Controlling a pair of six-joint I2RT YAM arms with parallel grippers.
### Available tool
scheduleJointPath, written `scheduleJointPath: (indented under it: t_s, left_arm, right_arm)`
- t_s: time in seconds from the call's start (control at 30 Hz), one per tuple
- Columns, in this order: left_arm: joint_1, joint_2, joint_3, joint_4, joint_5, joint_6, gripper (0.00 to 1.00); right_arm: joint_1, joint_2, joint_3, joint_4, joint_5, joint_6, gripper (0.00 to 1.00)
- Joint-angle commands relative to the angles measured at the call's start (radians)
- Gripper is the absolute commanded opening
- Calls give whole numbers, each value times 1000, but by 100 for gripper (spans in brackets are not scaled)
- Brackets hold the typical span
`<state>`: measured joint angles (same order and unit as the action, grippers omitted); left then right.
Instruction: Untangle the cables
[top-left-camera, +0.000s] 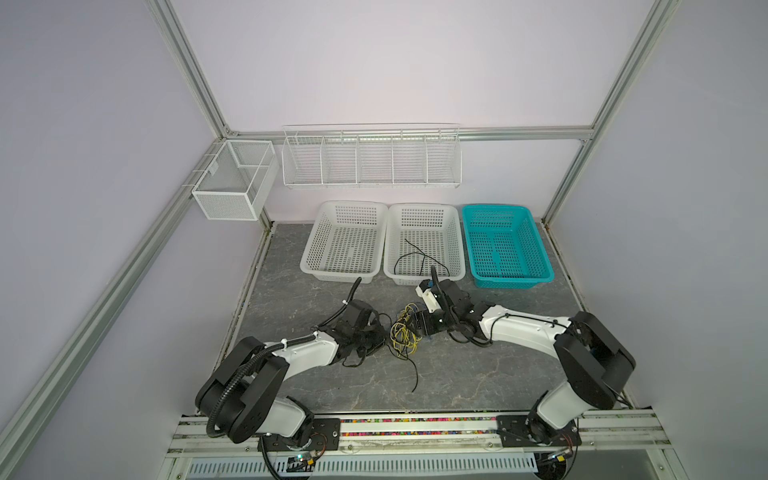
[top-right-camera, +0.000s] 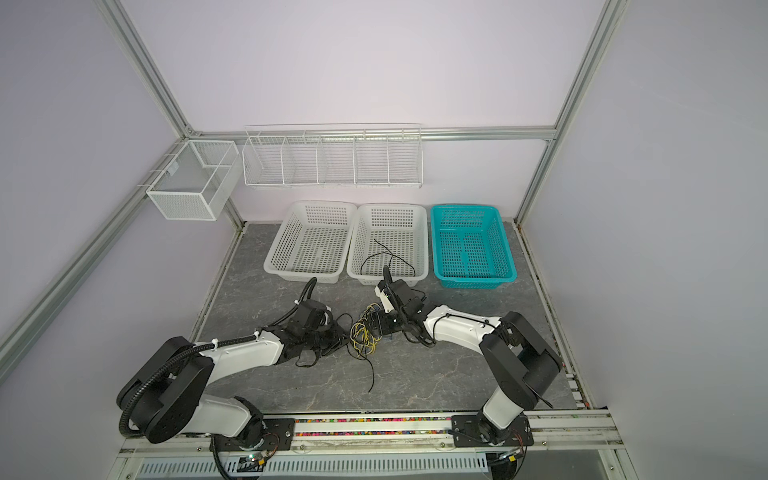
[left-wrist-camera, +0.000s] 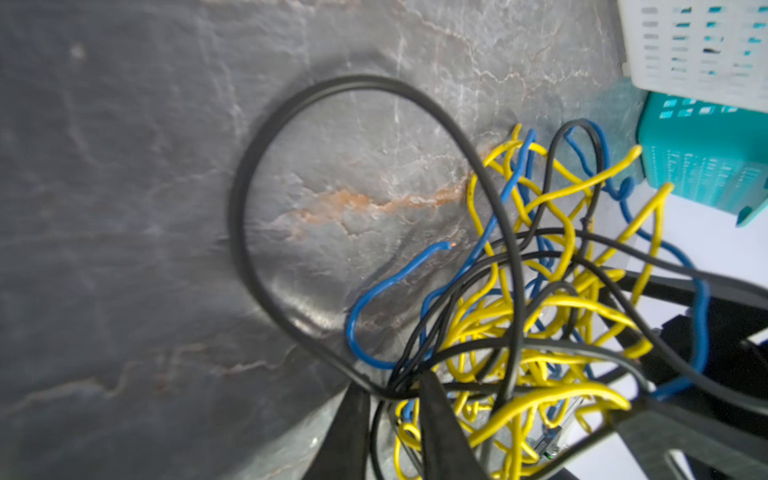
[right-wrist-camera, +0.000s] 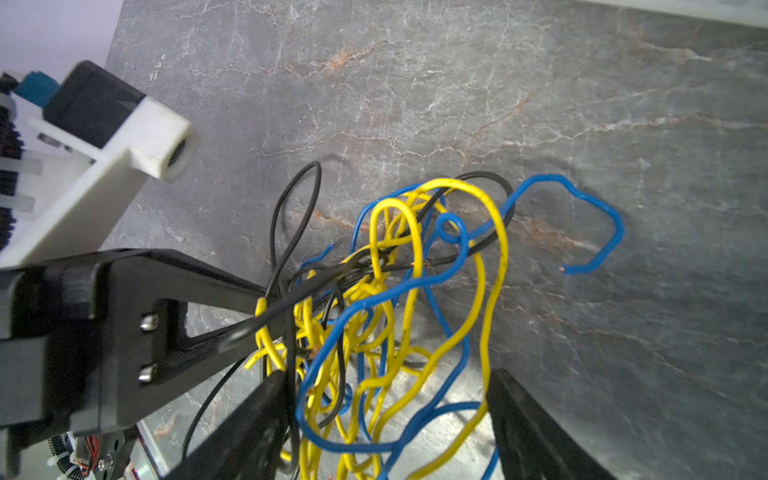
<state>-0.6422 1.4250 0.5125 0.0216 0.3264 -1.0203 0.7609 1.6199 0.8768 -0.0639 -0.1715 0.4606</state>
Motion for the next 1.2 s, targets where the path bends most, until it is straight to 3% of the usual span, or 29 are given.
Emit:
scheduleJointPath:
  t_s: [0.0,0.47,0.8,1.17]
  left_arm:
    - [-6,-35,17,-11,3,-3,17]
    - [-5,-160,58,-174,-30,59,7]
    - [-4,-316,180,-418,-129,151,0]
    - [-4,-467,310,-606,-259,229,0]
  right_arm:
    - [11,20,-12,-26,7,13,77]
    - [11,14,-10,-51,62,12,77]
    - [11,-9,-17,-45,65,7,78]
    - [11,-64,-48,-16,58,0,78]
